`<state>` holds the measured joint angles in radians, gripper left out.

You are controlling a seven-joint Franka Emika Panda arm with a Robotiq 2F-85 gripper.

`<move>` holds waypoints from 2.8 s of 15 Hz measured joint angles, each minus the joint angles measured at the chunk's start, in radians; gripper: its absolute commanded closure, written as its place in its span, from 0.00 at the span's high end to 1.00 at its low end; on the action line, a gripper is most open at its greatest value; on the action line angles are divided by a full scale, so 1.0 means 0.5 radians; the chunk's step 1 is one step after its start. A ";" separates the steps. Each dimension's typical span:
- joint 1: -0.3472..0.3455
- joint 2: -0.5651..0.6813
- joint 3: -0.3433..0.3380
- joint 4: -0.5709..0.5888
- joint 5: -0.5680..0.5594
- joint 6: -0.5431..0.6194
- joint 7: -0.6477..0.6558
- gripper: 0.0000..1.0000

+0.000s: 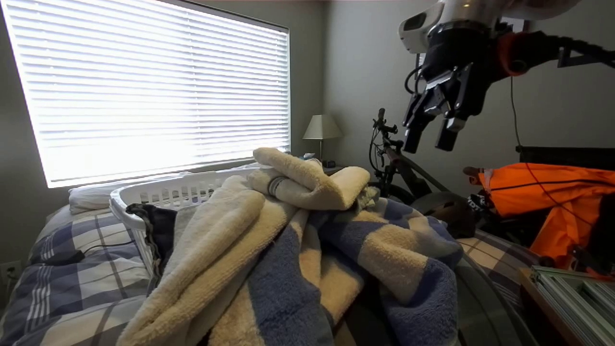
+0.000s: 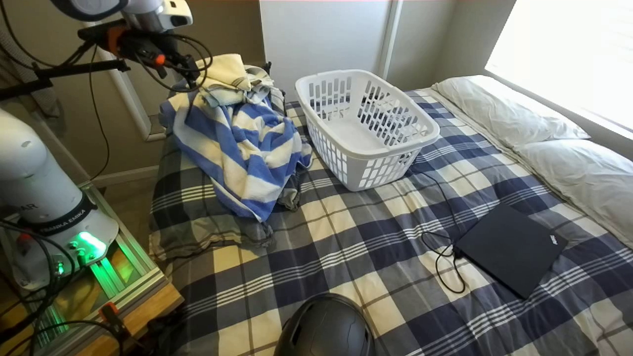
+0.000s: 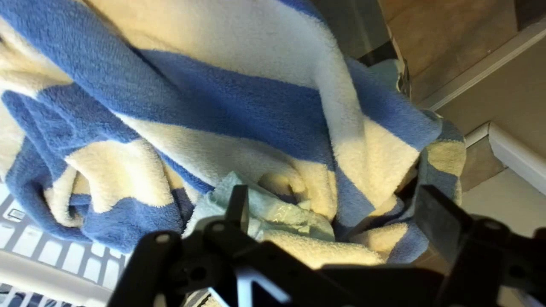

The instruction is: Put the towel inside the basket

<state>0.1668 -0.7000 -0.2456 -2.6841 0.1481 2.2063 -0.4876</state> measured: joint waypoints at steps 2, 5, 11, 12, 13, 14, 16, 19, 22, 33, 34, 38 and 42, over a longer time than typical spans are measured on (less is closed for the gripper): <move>0.043 0.205 -0.053 0.134 -0.002 0.005 -0.160 1.00; 0.052 0.517 -0.059 0.397 -0.002 0.005 -0.398 1.00; 0.020 1.059 -0.050 0.883 0.081 -0.003 -1.002 1.00; -0.002 1.131 -0.039 0.933 0.116 -0.003 -1.113 1.00; -0.028 1.196 -0.024 0.976 0.157 -0.003 -1.216 1.00; -0.057 1.254 -0.003 1.013 0.201 -0.003 -1.312 0.75; -0.120 1.350 0.050 1.078 0.280 -0.010 -1.472 0.66; -0.207 1.435 0.140 1.153 0.397 -0.059 -1.572 0.44; -0.258 1.445 0.216 1.199 0.406 -0.060 -1.375 0.22; -0.299 1.395 0.312 1.298 0.232 0.113 -0.650 0.05; -0.310 1.388 0.312 1.318 0.191 0.196 -0.650 0.05; -0.377 1.354 0.302 1.422 0.026 0.498 -0.651 0.08; -0.409 1.341 0.293 1.449 -0.002 0.574 -0.655 0.08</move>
<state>-0.0377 -0.0293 -0.0989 -1.9596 0.1473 2.4935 -0.8149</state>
